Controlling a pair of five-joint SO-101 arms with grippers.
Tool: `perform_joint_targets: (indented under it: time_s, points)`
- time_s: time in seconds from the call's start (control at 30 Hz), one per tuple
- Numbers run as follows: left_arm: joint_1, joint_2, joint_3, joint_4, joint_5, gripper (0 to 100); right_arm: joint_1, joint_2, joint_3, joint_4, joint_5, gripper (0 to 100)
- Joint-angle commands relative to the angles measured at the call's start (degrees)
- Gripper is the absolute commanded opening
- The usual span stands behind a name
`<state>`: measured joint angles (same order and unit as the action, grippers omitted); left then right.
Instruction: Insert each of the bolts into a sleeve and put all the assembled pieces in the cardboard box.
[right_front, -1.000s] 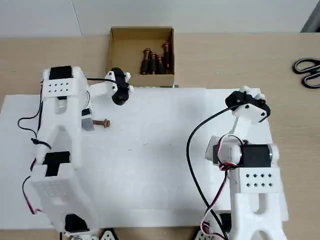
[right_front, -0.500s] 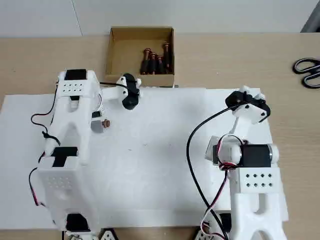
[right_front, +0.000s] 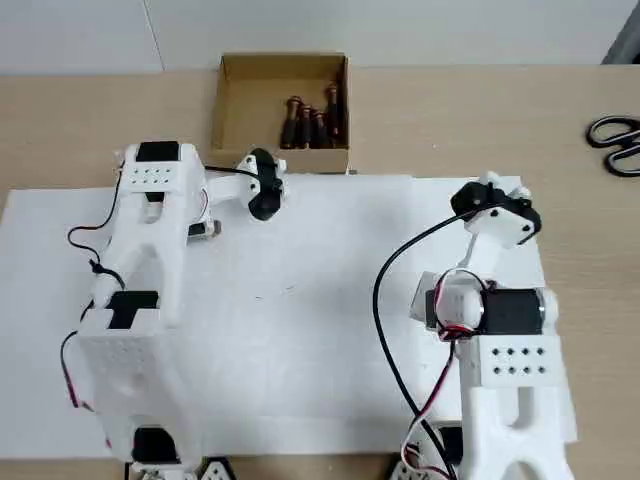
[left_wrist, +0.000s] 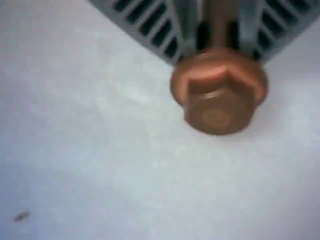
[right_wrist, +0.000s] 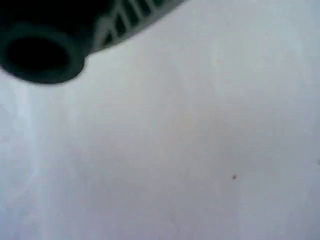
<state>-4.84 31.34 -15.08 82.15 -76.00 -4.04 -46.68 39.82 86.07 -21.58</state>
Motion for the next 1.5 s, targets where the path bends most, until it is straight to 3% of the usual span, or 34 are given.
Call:
perform_joint_targets:
  time_s: [0.0,0.27,0.53,0.77,0.9,1.07,1.2,1.47]
  points:
    - [0.8,-3.6,-5.4,2.2,-1.4,1,0.0,-2.0,-1.1,-0.7,0.5,0.4]
    - [6.4,-16.4,-11.0,15.8,9.6,1,-3.9,-14.9,-2.9,-0.6,3.3,0.4]
    - [12.5,-32.7,-11.0,16.2,44.7,1,-11.5,-31.0,-3.0,4.9,9.9,0.4]
    - [16.9,-47.0,-10.8,14.8,56.9,1,-13.0,-41.9,-1.3,5.4,18.9,0.4]
    - [18.7,-54.2,-9.6,13.1,72.0,1,-13.0,-48.5,2.2,4.7,24.3,0.4]
    - [19.0,-63.7,-0.2,10.9,87.6,1,-13.1,-57.9,11.1,-1.1,29.0,0.4]
    - [19.0,-73.2,11.6,5.3,96.9,1,-17.8,-56.8,15.6,-5.6,27.0,0.4]
    - [19.0,-97.4,44.4,-15.8,101.5,1,-28.6,-56.7,26.8,-20.3,26.2,0.4]
